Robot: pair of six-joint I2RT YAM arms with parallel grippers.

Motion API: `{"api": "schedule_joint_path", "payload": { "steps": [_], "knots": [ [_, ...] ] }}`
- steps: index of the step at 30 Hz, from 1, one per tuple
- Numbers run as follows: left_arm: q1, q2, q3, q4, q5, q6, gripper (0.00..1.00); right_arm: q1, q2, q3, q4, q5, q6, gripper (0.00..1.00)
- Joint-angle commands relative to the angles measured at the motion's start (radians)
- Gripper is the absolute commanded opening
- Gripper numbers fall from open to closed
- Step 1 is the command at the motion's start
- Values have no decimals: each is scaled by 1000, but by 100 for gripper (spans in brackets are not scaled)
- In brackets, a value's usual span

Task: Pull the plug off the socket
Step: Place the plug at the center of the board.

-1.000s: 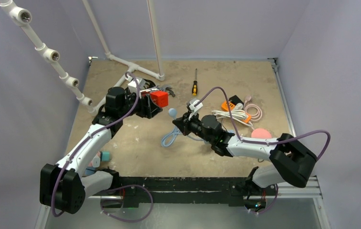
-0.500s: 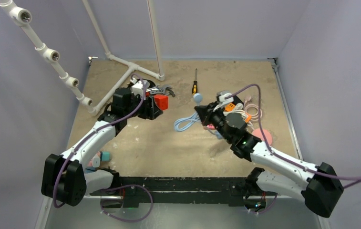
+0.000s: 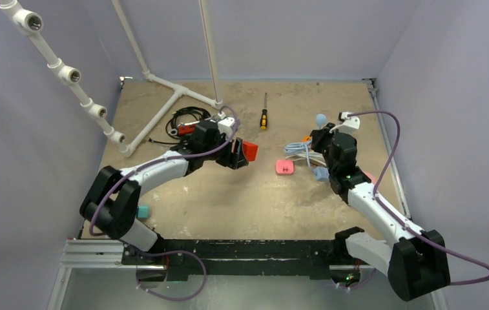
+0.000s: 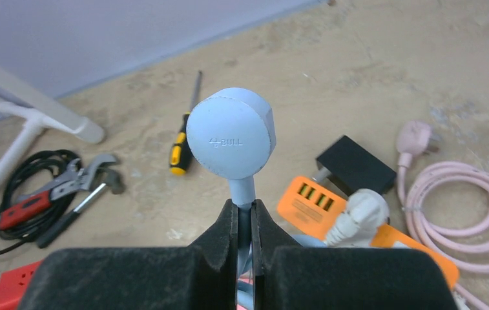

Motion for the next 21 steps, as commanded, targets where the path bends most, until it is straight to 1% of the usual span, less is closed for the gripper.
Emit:
{"api": "schedule_joint_path", "payload": {
  "steps": [1,5,6,8,10,12,14,16,17,19,20,21],
  "knots": [
    [-73,98,93,112,0,-22,0,-43,25,11,45,29,36,0],
    [-135,201,153,136,-17,-43,0,-56,73,-4,52,114,57,0],
    [-143,223,167,143,-24,-50,0,-62,87,-4,52,119,65,2],
    [-154,266,191,155,-40,-68,0,-85,108,-7,69,80,77,8],
    [-157,305,214,170,-50,-83,0,-106,125,-15,86,32,82,17],
    [-161,349,243,174,-50,-92,0,-127,142,-18,96,-4,87,20],
    [-166,394,276,164,-51,-100,0,-148,160,-25,115,-37,95,31],
    [-169,425,298,157,-60,-108,0,-163,187,-26,130,-62,102,49],
    [-169,433,304,156,-63,-112,0,-170,199,-25,132,-75,104,55],
    [-169,452,316,145,-66,-112,0,-177,212,-23,134,-90,107,63],
    [-168,459,319,137,-67,-109,3,-177,214,-22,134,-92,106,66],
    [-169,463,320,130,-70,-106,9,-177,211,-22,135,-93,105,70]
  ]
}}
